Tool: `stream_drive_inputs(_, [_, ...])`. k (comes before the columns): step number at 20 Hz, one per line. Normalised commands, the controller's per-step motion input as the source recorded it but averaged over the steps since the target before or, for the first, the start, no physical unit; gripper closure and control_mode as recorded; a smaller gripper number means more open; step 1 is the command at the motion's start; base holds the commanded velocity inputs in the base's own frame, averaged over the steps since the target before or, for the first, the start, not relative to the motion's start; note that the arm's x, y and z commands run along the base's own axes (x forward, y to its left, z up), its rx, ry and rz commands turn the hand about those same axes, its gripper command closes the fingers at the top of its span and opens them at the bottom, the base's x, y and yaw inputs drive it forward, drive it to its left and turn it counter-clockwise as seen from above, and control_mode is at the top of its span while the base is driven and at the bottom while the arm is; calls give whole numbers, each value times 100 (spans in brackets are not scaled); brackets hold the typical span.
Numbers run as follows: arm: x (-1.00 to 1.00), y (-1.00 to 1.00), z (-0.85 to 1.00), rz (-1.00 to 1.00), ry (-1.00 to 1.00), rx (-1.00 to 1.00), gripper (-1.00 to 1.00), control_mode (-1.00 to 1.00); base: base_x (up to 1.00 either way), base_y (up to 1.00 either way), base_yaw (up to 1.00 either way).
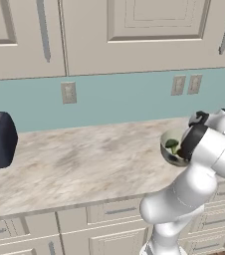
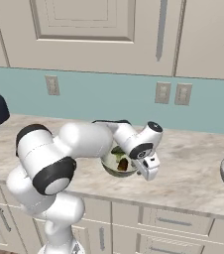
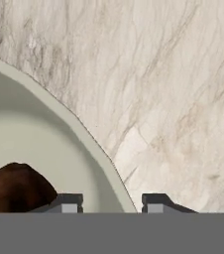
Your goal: Place the bowl with the sweet potato and broccoli on the top shelf of the fridge. Place the bowl with the chicken drumstick and steak on the second highest shelf of the fridge.
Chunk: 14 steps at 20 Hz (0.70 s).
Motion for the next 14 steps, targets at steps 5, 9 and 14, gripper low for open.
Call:
stream_drive_inputs(5, [0, 0, 1, 0, 0, 0, 100, -100, 0, 0, 0])
stream_drive_inputs(9, [-8, 30, 44, 0, -8, 0, 100, -100, 0, 0, 0])
stream_drive_inputs(14, [-41, 43, 87, 0, -8, 0, 100, -100, 0, 0, 0])
